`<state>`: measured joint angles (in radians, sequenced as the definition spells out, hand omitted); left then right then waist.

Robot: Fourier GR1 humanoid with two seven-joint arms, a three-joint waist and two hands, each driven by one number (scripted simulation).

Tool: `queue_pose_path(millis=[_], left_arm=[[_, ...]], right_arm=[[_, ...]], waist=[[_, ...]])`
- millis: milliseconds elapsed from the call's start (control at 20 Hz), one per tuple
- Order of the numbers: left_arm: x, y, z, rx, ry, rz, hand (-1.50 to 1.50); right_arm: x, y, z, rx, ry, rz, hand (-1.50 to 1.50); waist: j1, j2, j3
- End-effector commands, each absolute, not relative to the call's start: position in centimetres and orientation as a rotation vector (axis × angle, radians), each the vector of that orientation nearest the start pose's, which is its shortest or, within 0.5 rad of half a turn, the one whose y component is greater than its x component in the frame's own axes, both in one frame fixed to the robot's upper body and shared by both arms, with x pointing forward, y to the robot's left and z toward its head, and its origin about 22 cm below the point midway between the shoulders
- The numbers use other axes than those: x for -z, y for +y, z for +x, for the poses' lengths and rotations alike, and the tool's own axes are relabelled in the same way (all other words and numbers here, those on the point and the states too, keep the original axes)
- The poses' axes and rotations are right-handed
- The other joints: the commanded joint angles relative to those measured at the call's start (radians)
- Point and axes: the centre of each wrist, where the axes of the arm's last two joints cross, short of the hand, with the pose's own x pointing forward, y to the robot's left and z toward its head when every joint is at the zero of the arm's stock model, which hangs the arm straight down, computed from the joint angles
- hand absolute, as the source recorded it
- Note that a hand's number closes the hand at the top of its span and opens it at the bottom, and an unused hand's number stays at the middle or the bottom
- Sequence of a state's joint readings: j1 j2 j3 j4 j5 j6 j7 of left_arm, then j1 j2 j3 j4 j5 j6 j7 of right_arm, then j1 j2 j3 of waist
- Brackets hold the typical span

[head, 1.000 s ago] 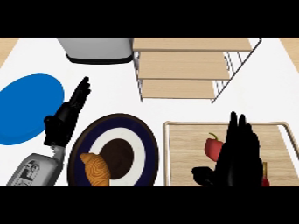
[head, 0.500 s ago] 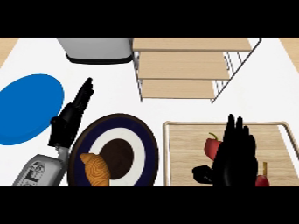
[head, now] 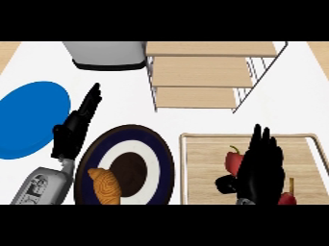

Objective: Pick the bell pepper from the tray and place it in the tiered shelf

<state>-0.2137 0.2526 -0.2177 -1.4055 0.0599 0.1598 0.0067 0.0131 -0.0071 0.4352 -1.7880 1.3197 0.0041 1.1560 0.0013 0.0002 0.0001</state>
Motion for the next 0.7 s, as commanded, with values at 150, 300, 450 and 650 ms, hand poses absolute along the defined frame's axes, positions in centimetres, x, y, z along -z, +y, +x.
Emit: queue_pose_path(millis=[150, 300, 450, 650], left_arm=[[-0.9, 23.4, 29.6, 0.259, -1.574, 0.104, 0.00], [-0.8, 21.6, 27.6, 0.238, -1.578, 0.110, 0.00], [-1.9, 22.6, 28.7, 0.263, -1.574, 0.115, 0.00], [-0.3, 22.4, 28.8, 0.268, -1.567, 0.102, 0.00]], right_arm=[[-1.8, -12.8, 21.1, -0.400, -0.704, -1.193, -1.50], [-1.9, -12.1, 22.1, -0.415, -0.696, -1.189, -1.50], [-3.2, -13.4, 22.0, -0.425, -0.676, -1.183, -1.50], [-0.8, -13.4, 23.1, -0.536, -0.632, -1.149, 1.50]], waist=[[-0.005, 0.002, 0.000], [0.003, 0.000, 0.000], [-0.002, 0.000, 0.000], [0.000, 0.001, 0.000]])
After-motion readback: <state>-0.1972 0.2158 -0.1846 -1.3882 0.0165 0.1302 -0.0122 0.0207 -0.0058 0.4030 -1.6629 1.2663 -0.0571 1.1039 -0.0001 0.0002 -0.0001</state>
